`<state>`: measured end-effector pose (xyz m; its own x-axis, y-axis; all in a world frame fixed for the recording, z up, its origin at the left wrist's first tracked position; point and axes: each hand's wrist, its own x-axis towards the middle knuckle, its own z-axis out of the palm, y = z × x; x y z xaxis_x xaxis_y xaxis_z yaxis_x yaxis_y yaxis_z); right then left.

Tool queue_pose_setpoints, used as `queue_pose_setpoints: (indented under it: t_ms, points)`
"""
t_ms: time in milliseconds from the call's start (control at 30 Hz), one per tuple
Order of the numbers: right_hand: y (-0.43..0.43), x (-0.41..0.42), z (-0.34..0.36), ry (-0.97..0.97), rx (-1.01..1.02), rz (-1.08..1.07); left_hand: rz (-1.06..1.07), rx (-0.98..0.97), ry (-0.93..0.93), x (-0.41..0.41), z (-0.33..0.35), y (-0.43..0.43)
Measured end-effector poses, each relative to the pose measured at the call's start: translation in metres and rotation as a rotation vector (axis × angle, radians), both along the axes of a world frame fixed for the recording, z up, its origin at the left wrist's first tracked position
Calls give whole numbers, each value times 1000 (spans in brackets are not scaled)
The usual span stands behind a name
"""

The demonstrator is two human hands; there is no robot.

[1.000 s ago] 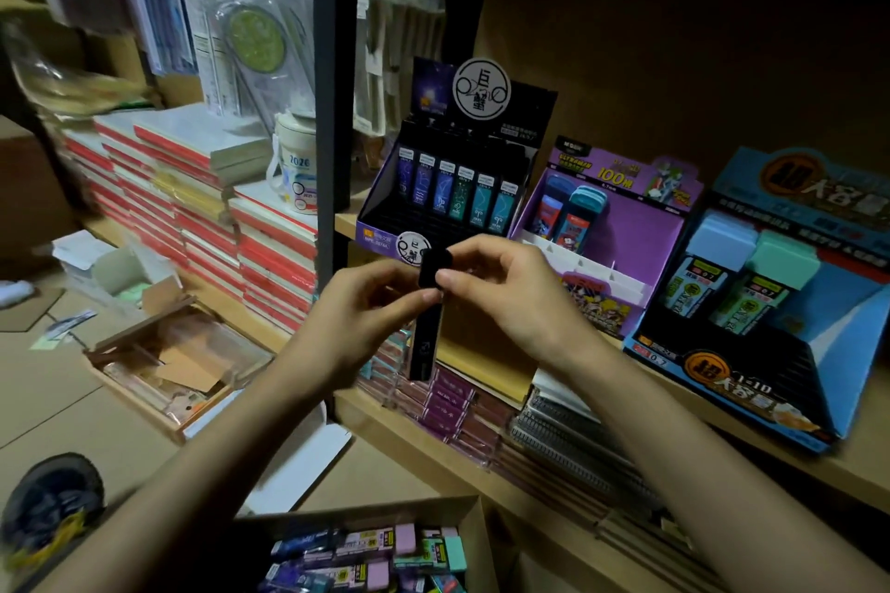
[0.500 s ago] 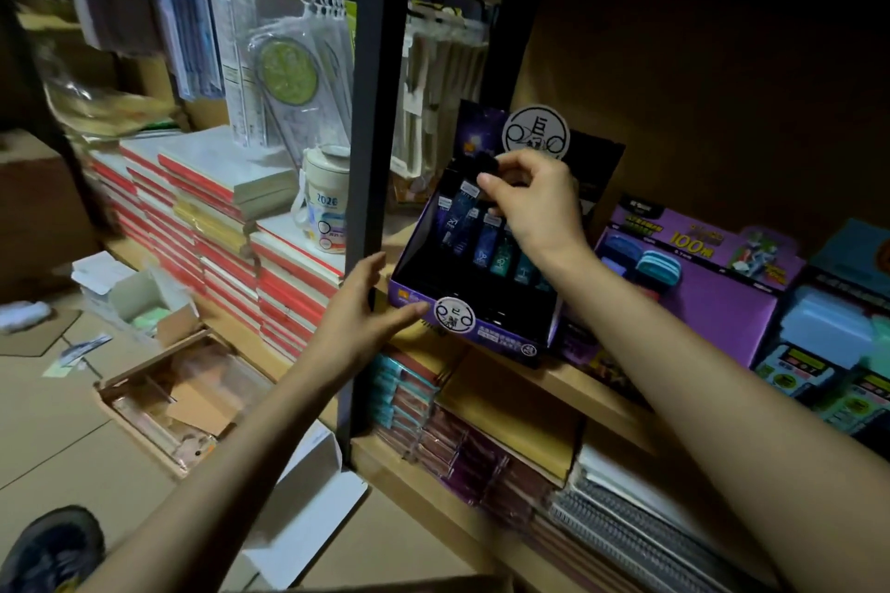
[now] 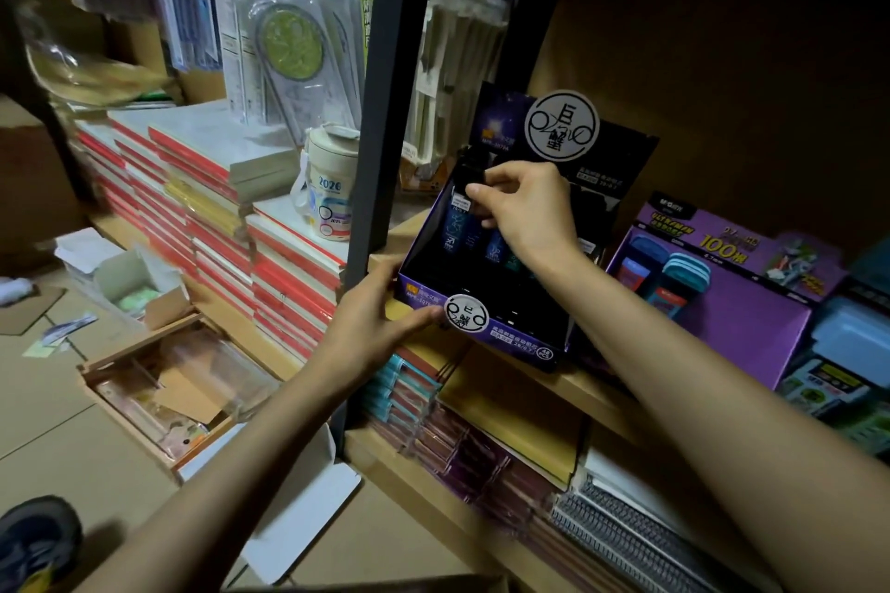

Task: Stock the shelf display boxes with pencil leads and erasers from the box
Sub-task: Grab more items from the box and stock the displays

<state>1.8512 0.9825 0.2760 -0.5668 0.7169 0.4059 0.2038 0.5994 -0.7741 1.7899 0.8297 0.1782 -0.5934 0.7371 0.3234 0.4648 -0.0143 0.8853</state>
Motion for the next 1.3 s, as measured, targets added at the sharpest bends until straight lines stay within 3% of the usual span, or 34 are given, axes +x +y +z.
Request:
queue_pose_setpoints:
  t_ms: [133,267,433,600,700,1100,1200,1300]
  points:
    - [-4,-4,6,-82,93,-57,-6,-16,27,-2,0,-11]
    - [-10,6,16,-329,183,-47,88,-4,-32,1,3,-30]
    - [-31,56,11,-342,205,76,37,-154,1,17,-11,-74]
    - [-75,136,-36,-311,234,240,-2,-362,-25,58,-58,-115]
    - [-100,173,-86,-375,143,283,-33,-460,-89,88,-91,-128]
    - [-155,246,-319,-940,-303,294,-73,-712,-322,178,-260,-170]
    - [-164,256,-359,-1035,-386,292,4,-715,-318,185,-294,-194]
    - [-174,263,-391,-1108,-537,282,-13,-836,-279,187,-319,-214]
